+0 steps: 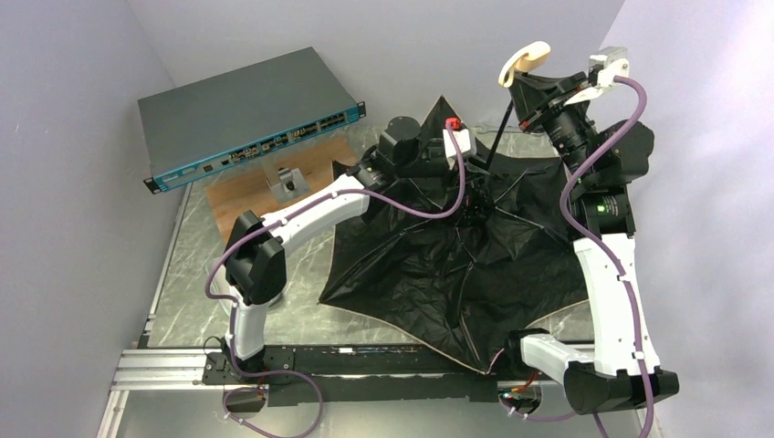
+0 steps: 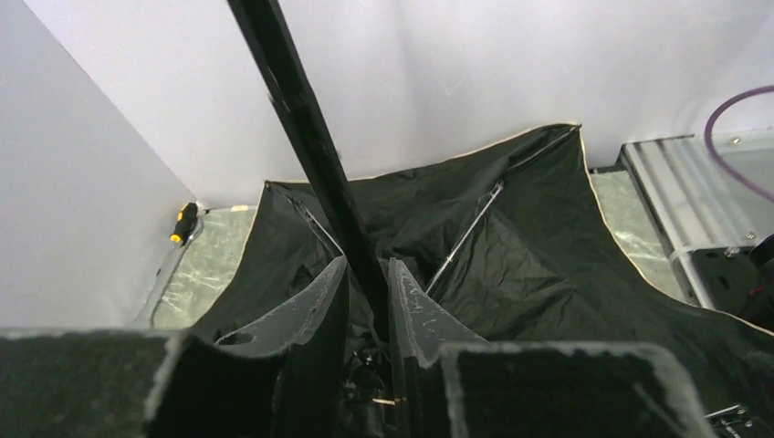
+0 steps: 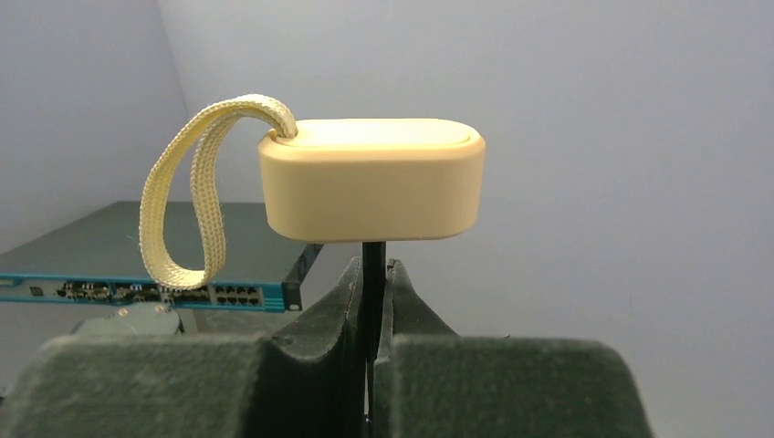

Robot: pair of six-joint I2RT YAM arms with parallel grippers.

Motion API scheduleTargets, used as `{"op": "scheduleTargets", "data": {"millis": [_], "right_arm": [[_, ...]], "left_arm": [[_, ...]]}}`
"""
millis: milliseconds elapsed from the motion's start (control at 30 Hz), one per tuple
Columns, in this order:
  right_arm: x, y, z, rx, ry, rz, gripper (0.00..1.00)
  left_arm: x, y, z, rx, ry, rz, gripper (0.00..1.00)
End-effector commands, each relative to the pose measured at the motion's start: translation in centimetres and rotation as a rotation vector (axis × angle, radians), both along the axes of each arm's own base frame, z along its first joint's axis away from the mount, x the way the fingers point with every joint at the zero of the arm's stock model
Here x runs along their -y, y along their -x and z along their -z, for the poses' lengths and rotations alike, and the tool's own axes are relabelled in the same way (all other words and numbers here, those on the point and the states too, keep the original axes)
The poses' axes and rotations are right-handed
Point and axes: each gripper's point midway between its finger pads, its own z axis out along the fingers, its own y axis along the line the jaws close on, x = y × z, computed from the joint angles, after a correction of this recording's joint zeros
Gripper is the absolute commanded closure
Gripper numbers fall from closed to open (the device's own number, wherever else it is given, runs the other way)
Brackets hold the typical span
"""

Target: Open the umbrella

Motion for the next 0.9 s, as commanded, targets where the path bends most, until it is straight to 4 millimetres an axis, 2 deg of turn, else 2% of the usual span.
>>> {"op": "scheduleTargets", "data": {"millis": [0, 100, 233, 300, 433, 600, 700, 867], "right_arm": [[0.2, 4.2, -7.3, 0.222, -0.016, -0.007, 1.0], [0.0, 4.6, -7.3, 0.215, -0.014, -0.026, 1.0], [-0.3, 4.7, -6.3, 0.186, -0.024, -0.05, 1.0], [-0.4, 5.0, -6.7, 0.19, -0.04, -0.059, 1.0], [-0.2, 5.7, -8.8, 0.228, -0.061, -0.06, 1.0], [0.3, 6.8, -12.3, 0.297, -0.091, -0.042, 1.0], [0.6, 7.5, -14.4, 0.342, -0.106, -0.033, 1.0], [1.2, 8.5, -17.1, 0.411, -0.128, -0.007, 1.0]], "left_arm": [[0.0, -1.0, 1.3, 0.065, -0.04, -0.025, 0.74], [0.0, -1.1, 2.1, 0.039, -0.038, -0.014, 0.72], [0.6, -1.7, 2.8, 0.016, -0.052, -0.018, 0.72], [0.9, -2.7, 4.4, 0.0, -0.083, -0.046, 0.72], [0.6, -5.4, 9.1, -0.054, -0.168, -0.13, 0.73], [-1.3, -8.7, 14.0, -0.156, -0.265, -0.225, 0.75], [-2.3, -9.6, 16.5, -0.171, -0.334, -0.254, 0.76], [-3.0, -9.7, 20.0, -0.189, -0.426, -0.265, 0.74]]}}
